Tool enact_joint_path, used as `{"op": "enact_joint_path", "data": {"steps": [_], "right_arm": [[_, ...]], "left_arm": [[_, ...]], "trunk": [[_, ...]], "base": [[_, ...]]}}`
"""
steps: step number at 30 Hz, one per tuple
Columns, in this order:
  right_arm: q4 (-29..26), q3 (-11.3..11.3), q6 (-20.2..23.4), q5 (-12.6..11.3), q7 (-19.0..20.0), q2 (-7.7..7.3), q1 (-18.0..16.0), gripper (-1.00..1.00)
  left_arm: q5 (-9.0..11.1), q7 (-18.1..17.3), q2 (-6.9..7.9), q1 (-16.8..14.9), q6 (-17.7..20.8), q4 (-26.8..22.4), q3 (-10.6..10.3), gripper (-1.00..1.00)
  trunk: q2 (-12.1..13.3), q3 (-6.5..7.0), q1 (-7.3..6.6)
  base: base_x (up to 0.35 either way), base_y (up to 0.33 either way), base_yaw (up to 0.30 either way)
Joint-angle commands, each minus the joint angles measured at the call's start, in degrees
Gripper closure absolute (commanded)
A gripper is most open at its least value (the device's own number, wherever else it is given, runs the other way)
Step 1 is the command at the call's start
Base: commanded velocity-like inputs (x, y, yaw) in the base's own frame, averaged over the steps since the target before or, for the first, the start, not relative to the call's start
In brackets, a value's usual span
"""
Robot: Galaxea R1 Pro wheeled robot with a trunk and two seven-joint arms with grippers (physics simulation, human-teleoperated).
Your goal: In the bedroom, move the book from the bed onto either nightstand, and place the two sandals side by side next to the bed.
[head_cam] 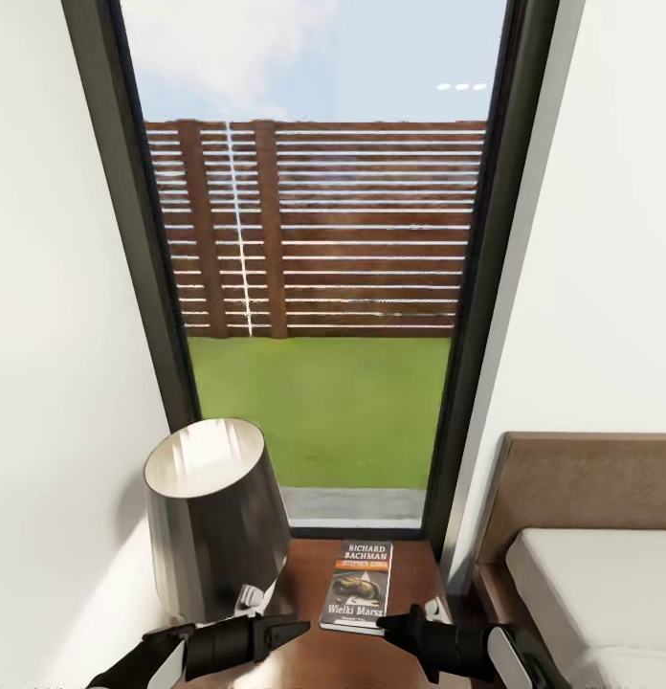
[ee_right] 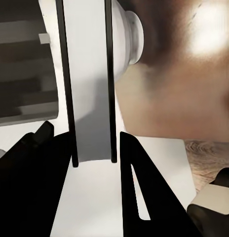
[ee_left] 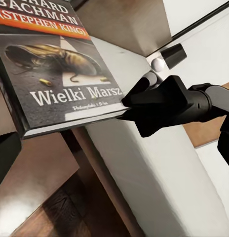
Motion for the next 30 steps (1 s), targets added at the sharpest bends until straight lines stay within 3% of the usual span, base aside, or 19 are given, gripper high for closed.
{"op": "enact_joint_path", "data": {"steps": [1, 30], "right_arm": [[0.0, -0.2, 0.3, 0.1, 0.2, 0.03, -0.1, 1.0], [0.0, -0.2, 0.3, 0.1, 0.4, 0.02, 0.0, 1.0]], "left_arm": [[0.6, -0.1, 0.03, 0.0, 0.6, 0.0, -0.5, -1.0], [0.7, -0.1, -0.17, 0.0, 0.6, 0.0, -0.5, -1.0]], "trunk": [[-0.4, -0.24, 0.22], [-12.1, -5.45, 6.59]], "base": [[0.0, 0.0, 0.0], [0.0, 0.0, 0.0]]}}
